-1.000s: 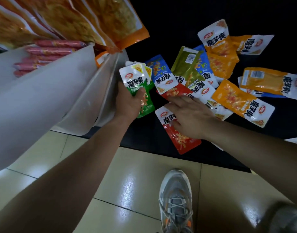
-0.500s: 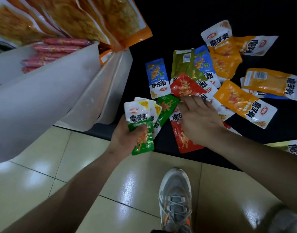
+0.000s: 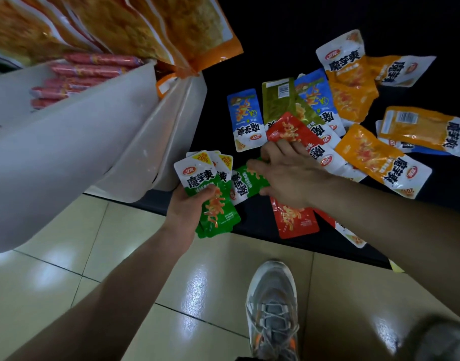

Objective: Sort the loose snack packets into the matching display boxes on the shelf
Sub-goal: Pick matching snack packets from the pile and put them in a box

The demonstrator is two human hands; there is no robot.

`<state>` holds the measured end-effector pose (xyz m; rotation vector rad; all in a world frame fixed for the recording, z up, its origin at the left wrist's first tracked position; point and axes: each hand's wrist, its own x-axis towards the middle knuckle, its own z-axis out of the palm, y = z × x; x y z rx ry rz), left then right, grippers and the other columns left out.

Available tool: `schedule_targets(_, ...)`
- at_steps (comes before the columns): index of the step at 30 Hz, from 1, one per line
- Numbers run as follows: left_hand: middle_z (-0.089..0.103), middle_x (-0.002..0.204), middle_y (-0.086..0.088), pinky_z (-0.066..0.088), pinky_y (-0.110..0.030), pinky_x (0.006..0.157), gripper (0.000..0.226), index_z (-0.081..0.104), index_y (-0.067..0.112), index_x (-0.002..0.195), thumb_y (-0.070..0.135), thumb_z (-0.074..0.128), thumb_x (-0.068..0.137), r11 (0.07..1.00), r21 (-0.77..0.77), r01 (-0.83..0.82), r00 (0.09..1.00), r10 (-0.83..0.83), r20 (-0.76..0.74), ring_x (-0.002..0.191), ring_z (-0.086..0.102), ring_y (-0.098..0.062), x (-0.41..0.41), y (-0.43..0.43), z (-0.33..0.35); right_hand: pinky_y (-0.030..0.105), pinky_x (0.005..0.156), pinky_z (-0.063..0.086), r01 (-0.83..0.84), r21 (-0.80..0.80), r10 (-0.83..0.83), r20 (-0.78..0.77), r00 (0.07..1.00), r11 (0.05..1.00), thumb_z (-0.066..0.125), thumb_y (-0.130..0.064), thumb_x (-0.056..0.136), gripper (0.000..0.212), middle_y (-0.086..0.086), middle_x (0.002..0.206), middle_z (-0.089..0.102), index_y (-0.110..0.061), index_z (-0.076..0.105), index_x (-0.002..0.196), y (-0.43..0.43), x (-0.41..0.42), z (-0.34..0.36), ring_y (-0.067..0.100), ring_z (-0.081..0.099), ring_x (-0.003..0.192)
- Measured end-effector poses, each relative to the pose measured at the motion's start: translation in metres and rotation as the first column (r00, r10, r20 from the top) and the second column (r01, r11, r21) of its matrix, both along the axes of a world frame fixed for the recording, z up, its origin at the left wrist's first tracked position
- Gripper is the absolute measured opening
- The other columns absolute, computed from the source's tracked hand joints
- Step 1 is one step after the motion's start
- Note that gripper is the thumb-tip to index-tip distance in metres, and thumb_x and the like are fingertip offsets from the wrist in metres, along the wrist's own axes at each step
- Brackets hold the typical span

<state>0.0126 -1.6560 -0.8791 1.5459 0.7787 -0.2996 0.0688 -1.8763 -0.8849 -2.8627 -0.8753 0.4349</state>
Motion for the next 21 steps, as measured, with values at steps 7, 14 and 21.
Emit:
schedule_targets(7, 0.077, 0.104, -0.01, 0.055, -0.064, 0.089, 0.019, 0.069, 0.022, 0.101, 0.009, 0.074, 0.088, 0.998, -0.045, -0.041, 0.998, 0.043, 0.046, 0.096, 0.073, -0.036, 0.008, -0.001, 0.002, 0.046, 0.112, 0.026, 0.05, -0.022, -0.051, -0.013, 0.999, 0.998, 0.076, -0.044, 0.081, 0.088, 0.008, 0.14, 0.036, -0.02, 0.028, 0.151, 0.018, 0.006, 0.011, 0.029, 0.029, 0.132)
schedule_targets(14, 0.075, 0.099, -0.009, 0.056, -0.064, 0.087, 0.02, 0.07, 0.017, 0.108, 0.017, 0.074, 0.089, 0.987, -0.155, -0.052, 0.998, 0.058, 0.037, 0.093, 0.073, -0.034, 0.016, -0.007, 0.009, 0.03, 0.072, 0.042, 0.451, 0.383, -0.442, -0.117, 0.89, 0.806, 0.064, -0.035, 0.095, 0.032, 0.002, 0.107, 0.06, -0.02, 0.056, 0.123, -0.007, 0.012, 0.032, 0.021, 0.058, 0.094)
schedule_targets(21, 0.071, 0.119, -0.021, 0.058, -0.057, 0.088, 0.041, 0.062, 0.005, 0.128, 0.013, 0.069, 0.088, 0.917, -0.378, 0.129, 0.991, -0.111, 0.068, 0.105, 0.07, -0.04, 0.01, -0.068, 0.033, 0.033, 0.086, 0.055, 0.854, 0.489, -0.126, -0.849, 0.513, 0.178, 0.074, -0.02, 0.087, 0.042, -0.007, 0.115, 0.073, -0.019, 0.062, 0.126, -0.04, -0.028, 0.05, 0.011, 0.07, 0.104)
